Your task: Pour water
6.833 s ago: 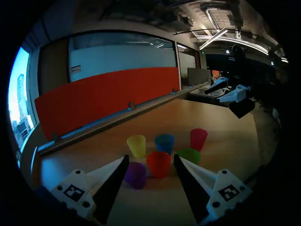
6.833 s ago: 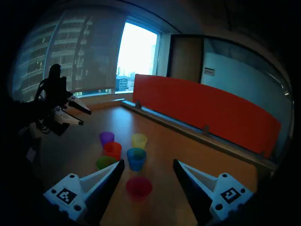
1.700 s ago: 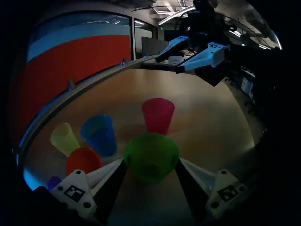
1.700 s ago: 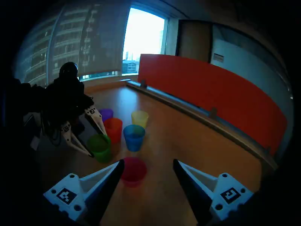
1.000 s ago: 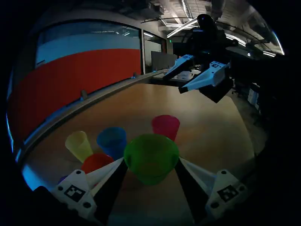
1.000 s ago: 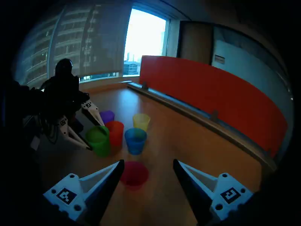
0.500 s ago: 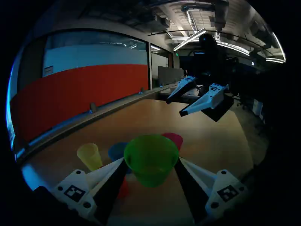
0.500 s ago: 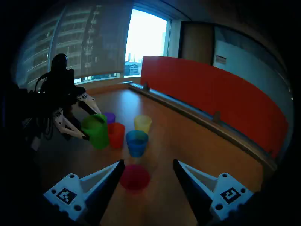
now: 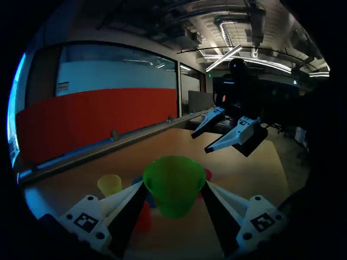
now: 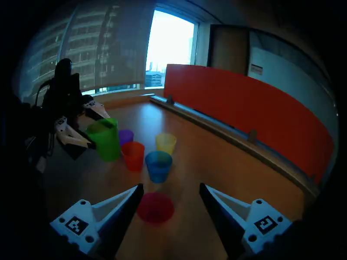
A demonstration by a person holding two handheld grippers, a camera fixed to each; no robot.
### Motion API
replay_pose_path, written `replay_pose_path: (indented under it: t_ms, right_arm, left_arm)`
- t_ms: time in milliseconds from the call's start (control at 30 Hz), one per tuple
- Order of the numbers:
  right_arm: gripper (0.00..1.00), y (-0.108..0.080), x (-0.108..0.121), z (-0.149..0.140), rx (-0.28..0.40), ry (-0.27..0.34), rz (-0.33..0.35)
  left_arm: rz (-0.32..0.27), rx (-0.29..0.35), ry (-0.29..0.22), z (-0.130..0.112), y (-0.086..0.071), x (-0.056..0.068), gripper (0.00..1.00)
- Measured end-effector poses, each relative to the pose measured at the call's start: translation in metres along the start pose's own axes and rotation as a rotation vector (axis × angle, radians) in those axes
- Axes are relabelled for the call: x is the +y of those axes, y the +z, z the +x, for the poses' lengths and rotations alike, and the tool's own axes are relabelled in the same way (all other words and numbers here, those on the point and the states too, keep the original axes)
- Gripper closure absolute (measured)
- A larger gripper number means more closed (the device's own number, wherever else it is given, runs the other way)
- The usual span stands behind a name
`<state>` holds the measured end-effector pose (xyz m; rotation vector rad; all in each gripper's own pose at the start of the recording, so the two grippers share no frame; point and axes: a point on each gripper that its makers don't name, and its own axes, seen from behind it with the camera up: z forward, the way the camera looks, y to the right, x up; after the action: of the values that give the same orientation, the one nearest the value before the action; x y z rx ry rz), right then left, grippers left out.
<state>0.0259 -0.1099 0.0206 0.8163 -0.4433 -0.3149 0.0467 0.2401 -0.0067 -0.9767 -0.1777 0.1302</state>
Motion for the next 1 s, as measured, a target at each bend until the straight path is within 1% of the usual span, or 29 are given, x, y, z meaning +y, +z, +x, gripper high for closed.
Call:
replay_pose_path:
  t_ms: [300, 500, 700, 1000]
  right_arm:
    - [0.00, 0.008, 0.000, 0.003, 0.000, 0.000, 0.008]
    - [0.00, 0.015, -0.001, 0.002, -0.008, -0.004, 0.018]
    - [0.00, 0.023, -0.004, 0.004, -0.014, -0.010, 0.032]
    - [0.00, 0.036, -0.006, 0.003, -0.029, -0.018, 0.052]
  left_arm:
    - [0.017, 0.051, -0.001, 0.013, -0.012, -0.002, 0.15]
    - [0.027, 0.079, -0.008, 0.018, -0.018, -0.003, 0.15]
    - [0.042, 0.094, -0.018, 0.018, -0.023, -0.007, 0.15]
    - [0.060, 0.097, -0.012, 0.016, -0.032, -0.011, 0.15]
